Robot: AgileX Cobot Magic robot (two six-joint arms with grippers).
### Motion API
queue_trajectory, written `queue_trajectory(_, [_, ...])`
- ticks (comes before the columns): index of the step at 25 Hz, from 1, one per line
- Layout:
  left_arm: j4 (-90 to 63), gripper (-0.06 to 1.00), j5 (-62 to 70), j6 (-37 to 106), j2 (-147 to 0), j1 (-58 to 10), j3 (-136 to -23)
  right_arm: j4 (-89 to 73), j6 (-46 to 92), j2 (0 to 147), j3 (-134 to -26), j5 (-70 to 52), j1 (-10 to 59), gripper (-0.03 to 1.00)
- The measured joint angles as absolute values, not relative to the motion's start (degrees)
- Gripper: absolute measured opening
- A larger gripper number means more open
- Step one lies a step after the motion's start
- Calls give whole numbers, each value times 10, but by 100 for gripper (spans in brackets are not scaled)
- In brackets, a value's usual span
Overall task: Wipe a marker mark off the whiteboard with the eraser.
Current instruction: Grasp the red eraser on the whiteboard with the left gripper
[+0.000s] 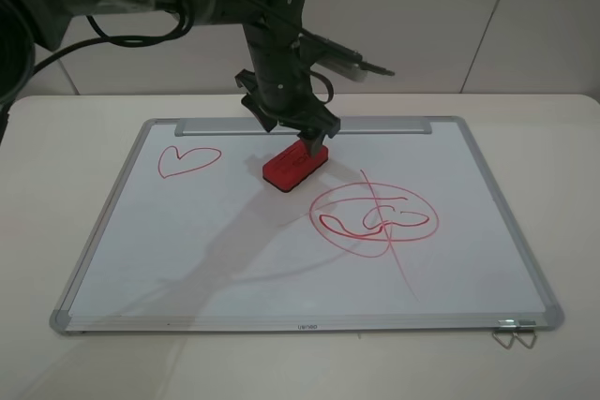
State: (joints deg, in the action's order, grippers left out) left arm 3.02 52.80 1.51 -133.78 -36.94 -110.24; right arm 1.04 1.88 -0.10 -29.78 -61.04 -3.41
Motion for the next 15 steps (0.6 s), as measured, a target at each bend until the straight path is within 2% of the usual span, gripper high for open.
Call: queue_trajectory(15, [30, 77, 492, 15, -1368, -369, -1097, 10, 19, -1, -298, -610, -34, 71])
